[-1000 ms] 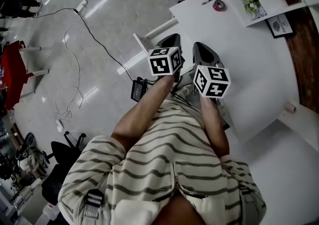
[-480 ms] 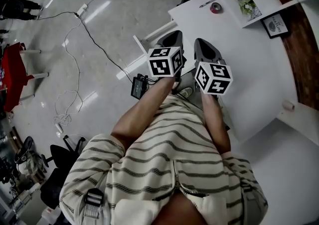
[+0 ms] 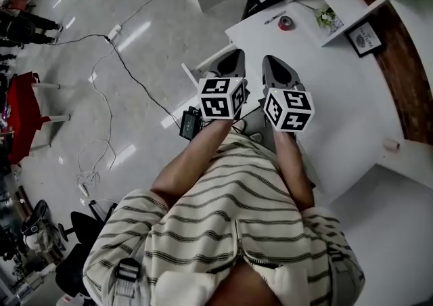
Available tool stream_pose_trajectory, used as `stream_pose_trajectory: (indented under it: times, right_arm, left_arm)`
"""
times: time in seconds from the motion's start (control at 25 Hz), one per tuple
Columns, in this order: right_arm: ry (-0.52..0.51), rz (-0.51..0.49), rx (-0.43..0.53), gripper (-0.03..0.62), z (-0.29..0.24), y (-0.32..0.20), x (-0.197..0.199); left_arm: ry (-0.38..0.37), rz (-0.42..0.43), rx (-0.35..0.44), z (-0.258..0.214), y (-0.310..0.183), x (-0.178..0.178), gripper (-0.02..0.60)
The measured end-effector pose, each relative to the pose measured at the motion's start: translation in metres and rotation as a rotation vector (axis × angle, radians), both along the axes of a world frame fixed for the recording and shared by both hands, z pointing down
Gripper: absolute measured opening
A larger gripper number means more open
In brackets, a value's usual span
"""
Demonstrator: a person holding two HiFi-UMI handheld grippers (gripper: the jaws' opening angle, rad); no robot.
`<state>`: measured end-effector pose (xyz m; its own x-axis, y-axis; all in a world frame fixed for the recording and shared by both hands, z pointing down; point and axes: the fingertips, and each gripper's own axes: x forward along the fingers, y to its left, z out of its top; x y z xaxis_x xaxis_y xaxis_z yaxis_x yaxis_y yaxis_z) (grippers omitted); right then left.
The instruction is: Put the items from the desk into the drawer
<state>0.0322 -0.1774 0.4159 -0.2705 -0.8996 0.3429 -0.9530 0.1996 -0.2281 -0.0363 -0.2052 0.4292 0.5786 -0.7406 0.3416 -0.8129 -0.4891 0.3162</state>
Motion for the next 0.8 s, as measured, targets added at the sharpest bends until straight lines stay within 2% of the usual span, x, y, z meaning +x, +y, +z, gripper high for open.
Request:
stream_pose_trajectory:
  times: [0.44,0.8]
  right_arm:
    - [0.012,-0.009,0.057,0.011,-0.018,0.0,-0.002]
    - [0.02,-0.03,0.086,0.011,-0.028,-0.004,-0.012]
  left_arm:
    - [-0.055,0.038,0.15,-0.037,0.013,0.006,0.005]
    - [-0.078,0.037,0.205,-0.052,0.018,-0.001,0.005]
